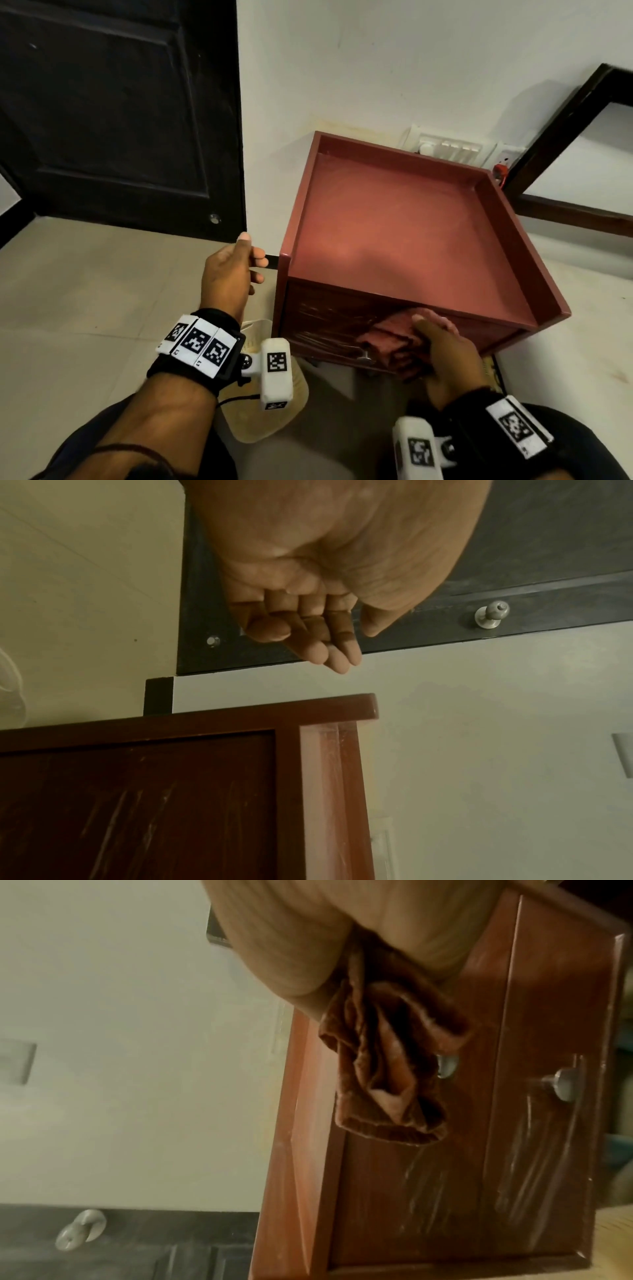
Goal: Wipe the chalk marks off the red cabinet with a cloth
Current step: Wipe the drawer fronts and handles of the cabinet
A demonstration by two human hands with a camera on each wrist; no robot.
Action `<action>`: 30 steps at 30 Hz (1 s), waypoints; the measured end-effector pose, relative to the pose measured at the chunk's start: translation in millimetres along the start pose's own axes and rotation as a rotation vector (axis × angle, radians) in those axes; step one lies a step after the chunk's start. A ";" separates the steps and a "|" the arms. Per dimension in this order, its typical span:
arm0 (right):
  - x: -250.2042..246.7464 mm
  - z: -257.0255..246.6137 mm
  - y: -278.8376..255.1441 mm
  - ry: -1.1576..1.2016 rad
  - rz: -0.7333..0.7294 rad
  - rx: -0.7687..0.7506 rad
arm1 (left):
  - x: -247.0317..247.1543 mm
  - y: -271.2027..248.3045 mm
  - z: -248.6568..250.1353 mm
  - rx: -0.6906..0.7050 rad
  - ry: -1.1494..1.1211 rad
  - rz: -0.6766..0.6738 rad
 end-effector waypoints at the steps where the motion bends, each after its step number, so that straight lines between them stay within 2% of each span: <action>1: -2.3 -7.3 1.1 0.001 0.028 0.005 | 1.2 1.1 0.3 0.000 0.002 -0.001; 4: 15.9 -15.2 7.0 0.029 0.049 0.043 | 2.3 2.7 1.4 -0.010 -0.001 -0.004; 7: 57.9 -12.2 22.2 0.107 -0.004 0.112 | -6.4 1.9 2.0 -0.028 -0.035 0.015; 14: 131.2 15.6 39.2 0.182 -0.059 0.141 | -33.2 3.1 -9.4 -0.147 -0.280 0.128; 16: 151.0 18.0 36.8 0.109 -0.127 0.227 | -35.2 3.3 -10.5 -0.155 -0.321 0.157; 20: 195.2 19.3 30.9 0.146 -0.545 0.312 | -37.0 8.6 -11.7 -0.167 -0.370 0.195; 22: 207.7 26.0 31.5 0.166 -0.635 0.336 | -39.6 11.5 -12.4 -0.175 -0.391 0.213; 25: 206.0 49.3 45.1 0.222 -0.586 0.402 | -44.7 14.1 -10.5 -0.148 -0.367 0.234; 30: 199.0 105.4 65.3 0.364 -0.482 0.482 | -51.1 15.8 3.9 -0.016 -0.148 0.227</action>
Point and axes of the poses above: each hand's wrist, its own y-axis towards the middle knuckle, its own x-axis out of the palm, z = x × y, the point moved 5 cm from there along y, towards the middle knuckle, and after that the axes turned 15 degrees about -z, right-handed, at the moved point
